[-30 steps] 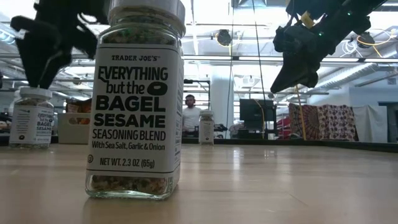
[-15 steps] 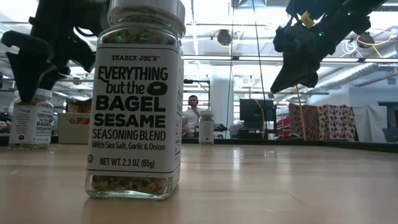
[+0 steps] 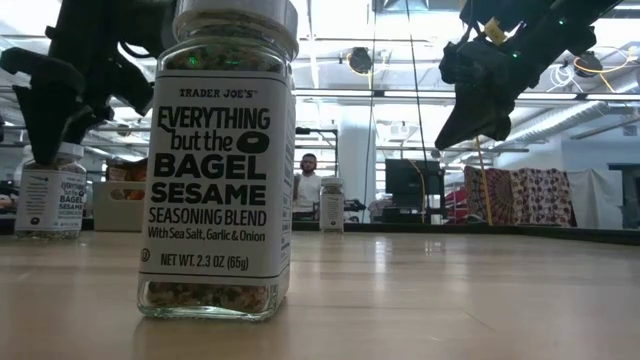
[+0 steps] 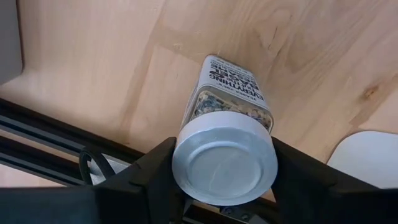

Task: Sort spices by type
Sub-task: Put the white seasoning bottle into the bottom left white bin

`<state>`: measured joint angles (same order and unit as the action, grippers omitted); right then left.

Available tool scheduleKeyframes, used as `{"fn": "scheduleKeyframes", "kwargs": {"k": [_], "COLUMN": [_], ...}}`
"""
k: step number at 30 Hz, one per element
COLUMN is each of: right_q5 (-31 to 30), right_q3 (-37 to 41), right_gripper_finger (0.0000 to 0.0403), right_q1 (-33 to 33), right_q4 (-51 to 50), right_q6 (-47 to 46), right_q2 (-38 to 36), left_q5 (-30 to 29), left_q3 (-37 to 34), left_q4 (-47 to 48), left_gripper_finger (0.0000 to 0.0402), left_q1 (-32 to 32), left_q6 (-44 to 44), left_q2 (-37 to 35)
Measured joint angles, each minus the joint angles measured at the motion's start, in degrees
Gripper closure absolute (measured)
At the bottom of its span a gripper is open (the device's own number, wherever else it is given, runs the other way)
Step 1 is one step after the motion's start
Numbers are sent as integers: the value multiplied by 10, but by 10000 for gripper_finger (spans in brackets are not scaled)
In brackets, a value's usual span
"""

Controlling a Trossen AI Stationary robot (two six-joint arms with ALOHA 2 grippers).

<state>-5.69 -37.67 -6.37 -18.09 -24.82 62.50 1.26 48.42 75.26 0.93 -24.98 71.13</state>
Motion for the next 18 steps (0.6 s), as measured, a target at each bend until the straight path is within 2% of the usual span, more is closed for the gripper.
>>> {"fn": "scheduleKeyframes", "kwargs": {"k": [10,18], "right_q5": [0,0], "right_q3": [0,0], "right_gripper_finger": [403,403], "right_q1": [0,0], "right_q4": [0,0], "right_q6": [0,0], "right_q2": [0,0], "left_q5": [-2,-3], "left_q3": [3,72], "left_q4": [-9,0], "left_gripper_finger": [188,188], "left_q1": [0,0], "left_q6": [19,29], "left_q2": [0,-17]}}
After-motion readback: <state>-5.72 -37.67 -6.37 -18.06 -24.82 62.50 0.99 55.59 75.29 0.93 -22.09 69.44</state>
